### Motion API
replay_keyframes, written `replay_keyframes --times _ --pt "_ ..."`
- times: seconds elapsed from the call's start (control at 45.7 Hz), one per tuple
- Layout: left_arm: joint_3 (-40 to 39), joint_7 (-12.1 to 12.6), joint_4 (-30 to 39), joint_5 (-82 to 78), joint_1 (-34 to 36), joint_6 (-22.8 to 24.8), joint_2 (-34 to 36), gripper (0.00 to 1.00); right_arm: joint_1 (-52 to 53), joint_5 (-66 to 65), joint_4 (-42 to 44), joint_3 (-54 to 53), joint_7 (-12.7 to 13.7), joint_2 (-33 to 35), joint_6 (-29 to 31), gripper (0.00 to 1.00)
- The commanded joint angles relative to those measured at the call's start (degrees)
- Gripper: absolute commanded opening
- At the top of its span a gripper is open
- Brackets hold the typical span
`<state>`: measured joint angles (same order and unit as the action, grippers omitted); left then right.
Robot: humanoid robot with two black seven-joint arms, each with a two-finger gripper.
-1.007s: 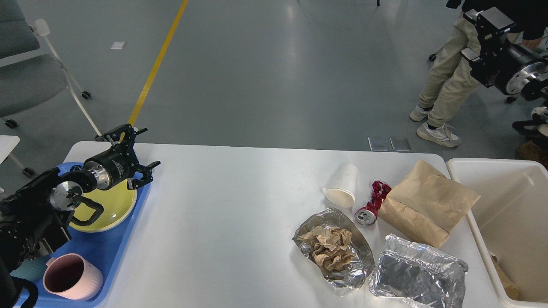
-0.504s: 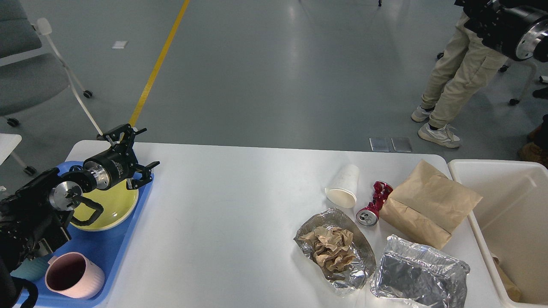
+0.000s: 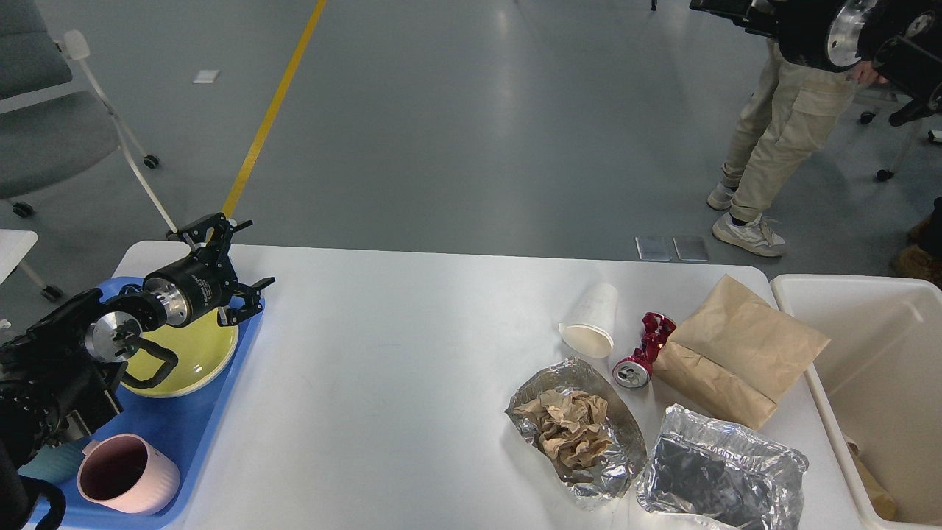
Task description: Tidy desktop
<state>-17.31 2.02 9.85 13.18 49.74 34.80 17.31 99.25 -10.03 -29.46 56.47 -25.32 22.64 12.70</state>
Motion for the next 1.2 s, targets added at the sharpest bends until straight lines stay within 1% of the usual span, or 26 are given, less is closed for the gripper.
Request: replay_keyframes --times 0.0,0.153,0.263,0.394,0.46,0.657,0.788,0.876,1.029,1.182 --pt "0.0 0.0 0.0 0.0 0.0 0.0 0.0 0.96 1.56 -0.08 -1.48 1.98 0.01 -1.37 -0.05 1.0" --pt "0.0 0.0 0.0 0.0 0.0 0.0 0.0 0.96 3.75 -0.87 -4.2 3.91 -0.34 -2.07 1.09 1.0" --pt "0.0 0.0 0.0 0.0 0.0 0.0 0.0 0.96 7.18 -0.96 -6.92 10.06 -0.43 -2.95 6.44 1.0" --pt "0.0 0.0 0.0 0.0 0.0 0.0 0.0 0.96 8.15 -0.7 -7.1 17.35 -0.43 -5.5 12.42 1.0" --pt "0.0 0.0 0.0 0.0 0.0 -0.09 0.0 0.96 8.33 -0.7 -7.1 19.9 -0.43 -6.38 14.45 1.0" --pt "0.0 0.0 0.0 0.0 0.0 0.0 0.0 0.96 8.24 -0.7 -7.28 22.64 -0.43 -6.56 22.53 1.0" --pt "0.0 0.0 0.0 0.0 0.0 0.0 0.0 0.96 8.15 -0.87 -9.39 23.51 -0.43 -6.47 27.19 1.0" --pt "0.0 0.0 0.0 0.0 0.0 -0.09 0.0 0.96 8.41 -0.87 -10.7 25.27 -0.43 -6.82 28.25 1.0" --pt "0.0 0.0 0.0 0.0 0.0 -0.09 0.0 0.96 8.94 -0.96 -11.5 28.0 -0.43 -7.26 27.9 1.0" --pt "0.0 0.0 0.0 0.0 0.0 -0.09 0.0 0.96 13.24 -1.22 -11.41 28.35 -0.08 -6.82 27.55 1.0"
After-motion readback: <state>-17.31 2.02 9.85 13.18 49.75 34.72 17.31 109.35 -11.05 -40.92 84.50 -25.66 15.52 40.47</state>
